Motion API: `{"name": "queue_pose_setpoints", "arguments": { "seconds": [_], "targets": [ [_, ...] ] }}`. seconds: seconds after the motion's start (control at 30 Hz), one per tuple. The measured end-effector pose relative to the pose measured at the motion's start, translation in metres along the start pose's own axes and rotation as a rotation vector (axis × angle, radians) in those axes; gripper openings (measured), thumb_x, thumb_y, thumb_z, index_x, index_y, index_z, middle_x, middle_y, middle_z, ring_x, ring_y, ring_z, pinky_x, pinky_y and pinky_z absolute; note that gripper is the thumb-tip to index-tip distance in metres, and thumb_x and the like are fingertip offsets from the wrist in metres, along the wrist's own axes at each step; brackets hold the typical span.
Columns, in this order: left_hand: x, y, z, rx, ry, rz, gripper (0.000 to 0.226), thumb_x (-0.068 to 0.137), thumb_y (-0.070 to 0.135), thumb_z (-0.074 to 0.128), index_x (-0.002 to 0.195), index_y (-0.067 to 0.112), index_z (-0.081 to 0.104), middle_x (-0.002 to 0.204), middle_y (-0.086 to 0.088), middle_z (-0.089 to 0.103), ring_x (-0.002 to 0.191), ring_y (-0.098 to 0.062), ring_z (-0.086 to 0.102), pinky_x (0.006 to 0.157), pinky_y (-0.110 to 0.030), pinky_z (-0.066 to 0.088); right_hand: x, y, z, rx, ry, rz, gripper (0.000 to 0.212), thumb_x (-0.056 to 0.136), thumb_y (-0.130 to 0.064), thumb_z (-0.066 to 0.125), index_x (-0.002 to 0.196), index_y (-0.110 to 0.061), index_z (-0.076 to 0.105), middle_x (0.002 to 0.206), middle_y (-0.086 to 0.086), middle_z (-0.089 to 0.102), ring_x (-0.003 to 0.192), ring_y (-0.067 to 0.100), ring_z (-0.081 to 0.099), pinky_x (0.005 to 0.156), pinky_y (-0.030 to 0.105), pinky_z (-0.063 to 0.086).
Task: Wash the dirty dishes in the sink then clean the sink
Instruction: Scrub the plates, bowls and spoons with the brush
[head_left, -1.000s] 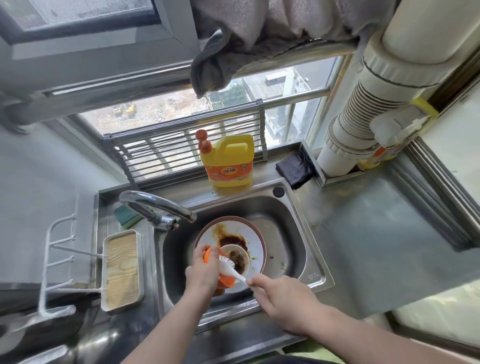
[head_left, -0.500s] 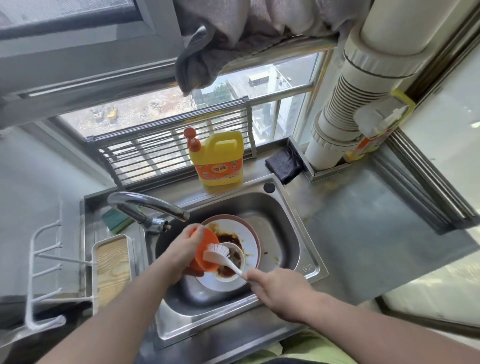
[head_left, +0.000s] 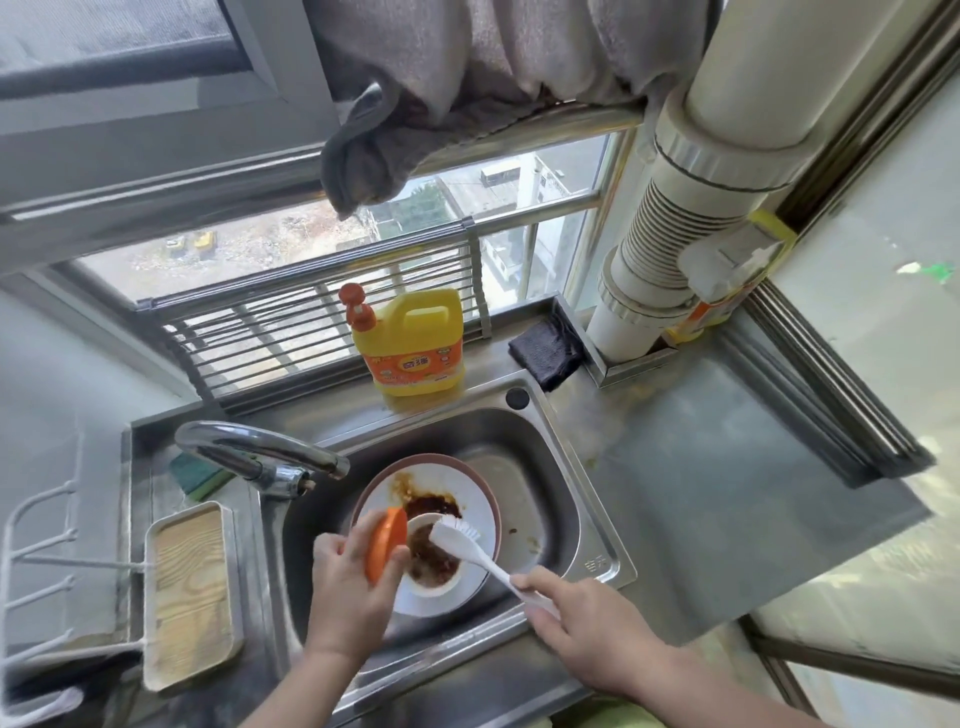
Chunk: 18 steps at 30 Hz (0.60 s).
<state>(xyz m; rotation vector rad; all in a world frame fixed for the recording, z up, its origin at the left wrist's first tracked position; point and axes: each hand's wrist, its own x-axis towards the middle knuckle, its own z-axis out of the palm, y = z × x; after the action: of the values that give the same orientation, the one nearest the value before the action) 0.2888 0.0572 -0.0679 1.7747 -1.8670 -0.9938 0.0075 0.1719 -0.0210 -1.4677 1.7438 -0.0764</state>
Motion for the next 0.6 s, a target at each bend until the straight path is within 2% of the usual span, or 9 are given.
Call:
{"name": "queue_pose_setpoints", "arguments": {
  "seconds": [0.07,0.13,0.2,0.3,0.4,0.47,0.5,0.6],
  "targets": [
    [0.006,0.006,0.005,-0.201,0.058,-0.216,0.037,0.093,0.073,0.052,0.128,0.062,0.049,0.118,-0.001,0.046,0.101,-0.020,0.056,0.093,-0.043,0.050,0.001,0.004,-0.003,0.097,-0.017,0.037,0.032,0.099,-0.055,0.045,0.131,-0.053,0.044,0.082,0.000,0.066,0.080,0.021,0.062,0.077,0.039,0.052],
    [0.012,0.013,0.013,-0.301,0.081,-0.370,0.036,0.099,0.067,0.049,0.133,0.055,0.047,0.130,-0.007,0.050,0.110,-0.030,0.056,0.097,-0.058,0.054,0.001,0.008,-0.007,0.230,-0.016,0.094,0.029,0.095,-0.055,0.052,0.123,-0.054,0.050,0.087,-0.007,0.068,0.077,0.010,0.062,0.079,0.032,0.052],
    [0.020,0.020,0.022,-0.369,0.091,-0.439,0.042,0.098,0.067,0.047,0.136,0.048,0.046,0.134,-0.007,0.052,0.116,-0.033,0.056,0.098,-0.063,0.053,0.001,0.013,-0.012,0.403,0.053,0.157,0.027,0.085,-0.058,0.057,0.112,-0.052,0.054,0.093,-0.010,0.072,0.075,0.003,0.063,0.076,0.026,0.051],
    [0.043,0.040,0.042,-0.407,0.091,-0.455,0.035,0.104,0.064,0.043,0.133,0.045,0.047,0.130,-0.004,0.060,0.114,-0.028,0.059,0.102,-0.056,0.051,0.002,0.023,-0.022,0.637,0.153,0.248,0.028,0.076,-0.059,0.061,0.103,-0.051,0.059,0.083,-0.005,0.074,0.061,-0.001,0.058,0.065,0.027,0.048],
    [0.074,0.063,0.067,-0.297,0.011,-0.471,0.035,0.108,0.053,0.044,0.141,0.043,0.045,0.131,-0.001,0.061,0.112,-0.026,0.056,0.098,-0.045,0.045,-0.001,0.040,-0.031,0.846,0.198,0.281,0.019,0.080,-0.050,0.067,0.099,-0.049,0.066,0.065,-0.009,0.068,0.053,0.000,0.052,0.061,0.027,0.042],
    [0.096,0.077,0.081,-0.143,-0.098,-0.390,0.040,0.105,0.047,0.052,0.143,0.044,0.040,0.131,0.000,0.062,0.109,-0.026,0.058,0.092,-0.043,0.048,-0.006,0.051,-0.038,0.895,0.217,0.268,0.009,0.091,-0.037,0.070,0.097,-0.043,0.069,0.057,-0.011,0.055,0.048,0.005,0.044,0.052,0.019,0.037],
    [0.107,0.083,0.086,-0.047,-0.145,-0.305,0.048,0.102,0.046,0.059,0.145,0.044,0.038,0.130,0.000,0.062,0.109,-0.026,0.060,0.089,-0.041,0.049,-0.009,0.055,-0.042,0.913,0.209,0.265,0.012,0.097,-0.027,0.070,0.098,-0.039,0.069,0.054,-0.008,0.050,0.045,0.007,0.040,0.047,0.017,0.034],
    [0.143,0.096,0.103,0.311,-0.296,0.021,0.077,0.085,0.047,0.080,0.151,0.042,0.039,0.132,0.003,0.056,0.120,-0.027,0.056,0.099,-0.041,0.049,-0.012,0.064,-0.050,0.975,0.178,0.280,0.012,0.101,-0.009,0.066,0.106,-0.020,0.067,0.050,0.000,0.042,0.038,0.012,0.032,0.040,0.019,0.028]
  ]
}}
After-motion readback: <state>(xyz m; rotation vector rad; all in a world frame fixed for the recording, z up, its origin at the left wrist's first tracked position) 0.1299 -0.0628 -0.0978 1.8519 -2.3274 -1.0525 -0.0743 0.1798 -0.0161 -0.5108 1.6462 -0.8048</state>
